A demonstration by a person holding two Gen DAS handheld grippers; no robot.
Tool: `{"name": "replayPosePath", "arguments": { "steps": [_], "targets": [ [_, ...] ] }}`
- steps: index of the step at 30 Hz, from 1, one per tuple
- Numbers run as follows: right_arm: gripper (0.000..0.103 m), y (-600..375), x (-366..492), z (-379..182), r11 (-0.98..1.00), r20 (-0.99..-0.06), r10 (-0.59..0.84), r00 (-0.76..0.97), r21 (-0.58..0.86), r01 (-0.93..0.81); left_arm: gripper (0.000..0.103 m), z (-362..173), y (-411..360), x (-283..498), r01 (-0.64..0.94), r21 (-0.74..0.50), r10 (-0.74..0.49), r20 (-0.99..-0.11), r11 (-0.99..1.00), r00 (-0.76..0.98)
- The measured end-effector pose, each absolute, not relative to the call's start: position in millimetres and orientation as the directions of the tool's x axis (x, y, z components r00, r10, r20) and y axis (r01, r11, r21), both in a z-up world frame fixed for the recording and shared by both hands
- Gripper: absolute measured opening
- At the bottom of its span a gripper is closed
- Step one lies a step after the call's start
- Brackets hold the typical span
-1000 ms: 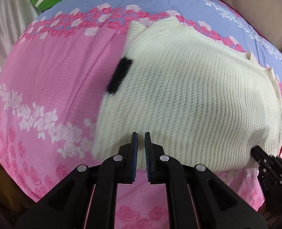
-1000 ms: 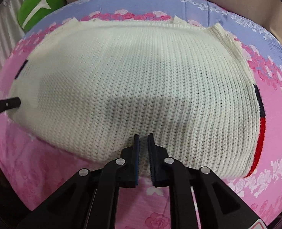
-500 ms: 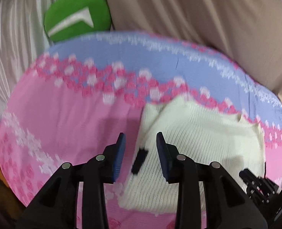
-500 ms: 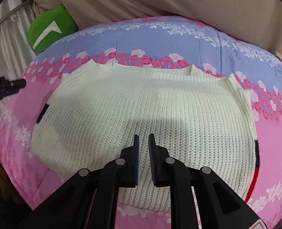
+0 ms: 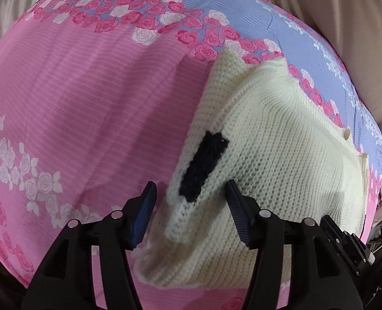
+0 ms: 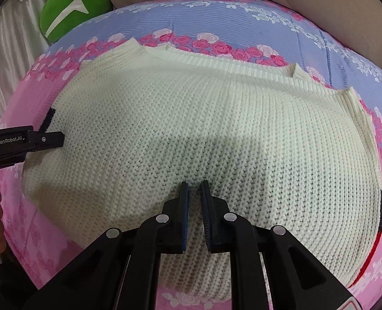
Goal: Fold small clothes
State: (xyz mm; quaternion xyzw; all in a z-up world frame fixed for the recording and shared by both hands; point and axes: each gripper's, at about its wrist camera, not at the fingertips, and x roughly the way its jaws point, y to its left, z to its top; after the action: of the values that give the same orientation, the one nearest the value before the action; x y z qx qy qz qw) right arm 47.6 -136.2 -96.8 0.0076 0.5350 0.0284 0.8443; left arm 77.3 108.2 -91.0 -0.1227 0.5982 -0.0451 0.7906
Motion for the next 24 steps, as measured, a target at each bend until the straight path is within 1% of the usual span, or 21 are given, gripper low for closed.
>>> {"name": "replayPosePath", "arguments": {
  "steps": [6,8,10,11,14,18,19,21,22,23,24],
  "targets": [
    [0.013,-137,47,-97,0.998,-0.901,0.062,0.43,0.047,-0.046,0.065,-95,106,84,-0.083,-0.217,-0.185,-0.939,0.973,0.29],
    [0.013,-137,47,-97,0.998,-0.901,0.065,0.43,0.047,-0.051,0.073,-96,107,85,-0.088,-0.204,-0.17,-0.941,0.975,0.292],
    [0.013,-137,46,-96,0.997,-0.902,0.065,0.428,0.046,-0.055,0.074,-95,109,85,-0.097,-0.197,-0.161,-0.943,0.976,0.291],
    [0.013,-137,46,-95,0.997,-0.902,0.064,0.428,0.045,-0.055,0.073,-92,110,84,-0.105,-0.197,-0.159,-0.942,0.975,0.294],
    [0.013,-141,40,-85,0.997,-0.894,0.074,0.443,0.06,-0.044,0.072,-71,117,77,-0.123,-0.212,-0.159,-0.925,0.969,0.345],
    [0.013,-165,28,-73,0.997,-0.877,0.051,0.479,0.074,0.03,0.072,-63,120,81,-0.113,-0.206,-0.154,-0.923,0.972,0.354],
    [0.015,-179,24,-70,0.995,-0.87,0.028,0.492,0.069,0.065,0.072,-60,122,84,-0.12,-0.216,-0.161,-0.919,0.969,0.359],
    [0.03,-211,23,-61,0.987,-0.855,-0.026,0.518,0.058,0.147,0.072,-52,123,89,-0.117,-0.24,-0.178,-0.905,0.964,0.385],
    [0.043,-231,25,-56,0.979,-0.848,-0.063,0.527,0.05,0.198,0.072,-50,121,94,-0.112,-0.243,-0.182,-0.902,0.964,0.392],
    [0.045,-252,29,-52,0.968,-0.842,-0.098,0.53,0.043,0.248,0.072,-49,118,100,-0.105,-0.246,-0.187,-0.899,0.964,0.395],
    [0.045,-269,33,-50,0.959,-0.841,-0.12,0.527,0.04,0.282,0.072,-48,114,110,-0.094,-0.253,-0.197,-0.896,0.963,0.398]
  ]
}}
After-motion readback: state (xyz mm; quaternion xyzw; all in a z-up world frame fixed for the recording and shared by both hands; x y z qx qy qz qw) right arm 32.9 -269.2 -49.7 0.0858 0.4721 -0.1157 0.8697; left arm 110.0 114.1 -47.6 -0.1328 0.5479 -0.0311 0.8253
